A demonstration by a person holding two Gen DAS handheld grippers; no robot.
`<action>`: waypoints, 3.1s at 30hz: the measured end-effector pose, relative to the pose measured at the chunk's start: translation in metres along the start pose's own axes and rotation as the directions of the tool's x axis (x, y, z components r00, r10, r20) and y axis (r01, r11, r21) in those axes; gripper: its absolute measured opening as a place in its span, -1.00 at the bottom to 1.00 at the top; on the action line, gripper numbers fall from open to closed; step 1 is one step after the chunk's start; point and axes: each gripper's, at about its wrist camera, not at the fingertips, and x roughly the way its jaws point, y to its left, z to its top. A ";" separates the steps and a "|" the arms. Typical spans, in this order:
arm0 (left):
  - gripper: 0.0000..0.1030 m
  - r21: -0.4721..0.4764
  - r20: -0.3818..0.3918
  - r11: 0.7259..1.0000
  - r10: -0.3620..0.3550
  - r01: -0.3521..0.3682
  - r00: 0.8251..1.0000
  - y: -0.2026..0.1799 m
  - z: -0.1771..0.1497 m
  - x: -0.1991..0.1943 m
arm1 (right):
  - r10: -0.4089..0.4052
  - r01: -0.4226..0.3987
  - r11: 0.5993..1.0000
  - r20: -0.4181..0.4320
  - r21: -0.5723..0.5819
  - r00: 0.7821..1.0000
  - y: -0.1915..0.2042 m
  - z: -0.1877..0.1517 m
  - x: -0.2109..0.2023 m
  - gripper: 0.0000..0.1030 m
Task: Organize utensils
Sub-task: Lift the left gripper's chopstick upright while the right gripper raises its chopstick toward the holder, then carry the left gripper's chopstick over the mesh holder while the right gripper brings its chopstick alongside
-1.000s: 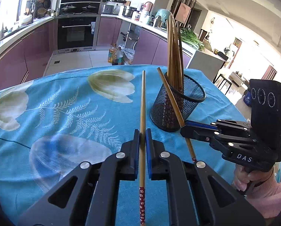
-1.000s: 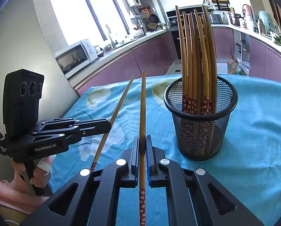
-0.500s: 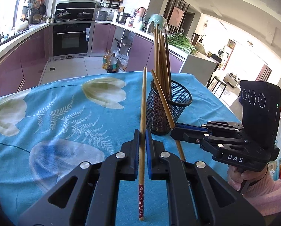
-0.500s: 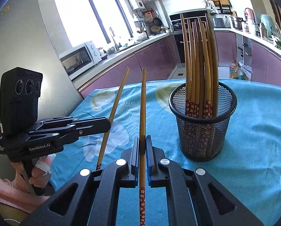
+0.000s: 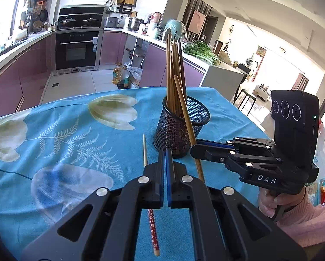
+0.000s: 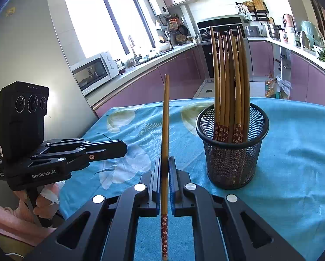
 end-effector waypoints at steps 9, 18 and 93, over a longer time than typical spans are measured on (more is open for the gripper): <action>-0.62 0.050 -0.128 0.997 0.062 -0.056 0.990 0.003 -0.012 0.037 | -0.009 0.009 1.000 -0.015 0.015 1.000 0.000 -0.002 0.007 -0.89; -0.61 0.127 -0.234 0.980 0.180 -0.153 0.955 0.008 -0.021 0.094 | -0.019 0.020 0.999 -0.028 0.030 0.999 -0.006 -0.003 0.008 -0.89; -0.86 0.044 0.094 0.991 -0.126 0.123 0.988 -0.015 0.056 -0.039 | -0.070 0.078 0.996 0.190 -0.036 0.979 -0.013 0.044 -0.057 -0.89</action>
